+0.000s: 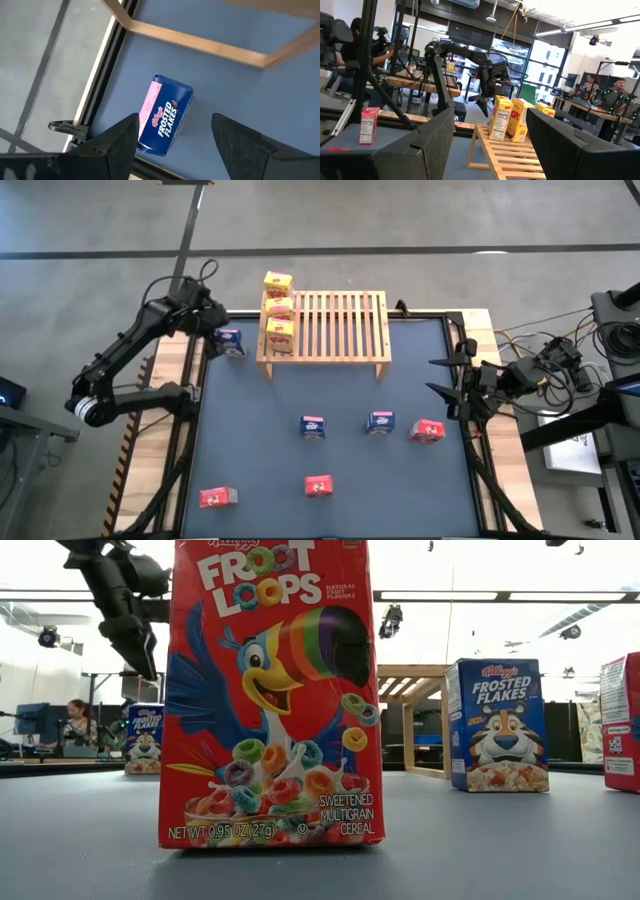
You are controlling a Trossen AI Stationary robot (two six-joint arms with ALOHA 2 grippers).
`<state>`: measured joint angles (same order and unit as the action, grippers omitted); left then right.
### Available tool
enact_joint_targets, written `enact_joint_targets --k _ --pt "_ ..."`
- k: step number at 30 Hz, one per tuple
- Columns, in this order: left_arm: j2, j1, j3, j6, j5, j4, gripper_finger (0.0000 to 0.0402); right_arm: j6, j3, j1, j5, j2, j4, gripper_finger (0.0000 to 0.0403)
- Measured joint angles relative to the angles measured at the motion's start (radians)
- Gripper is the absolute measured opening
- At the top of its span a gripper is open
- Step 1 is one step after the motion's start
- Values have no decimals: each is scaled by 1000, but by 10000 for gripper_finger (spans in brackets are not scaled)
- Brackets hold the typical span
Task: Stack cereal on shelf
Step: Put the top blue cereal box on the shelf
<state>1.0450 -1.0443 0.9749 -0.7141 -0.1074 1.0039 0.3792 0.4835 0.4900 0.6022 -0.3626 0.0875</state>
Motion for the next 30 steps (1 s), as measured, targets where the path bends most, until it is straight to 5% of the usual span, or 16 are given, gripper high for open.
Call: enact_joint_targets --k 30 --pt "312 -1 0 -92 99 -54 229 -4 0 0 0 0 0 238"
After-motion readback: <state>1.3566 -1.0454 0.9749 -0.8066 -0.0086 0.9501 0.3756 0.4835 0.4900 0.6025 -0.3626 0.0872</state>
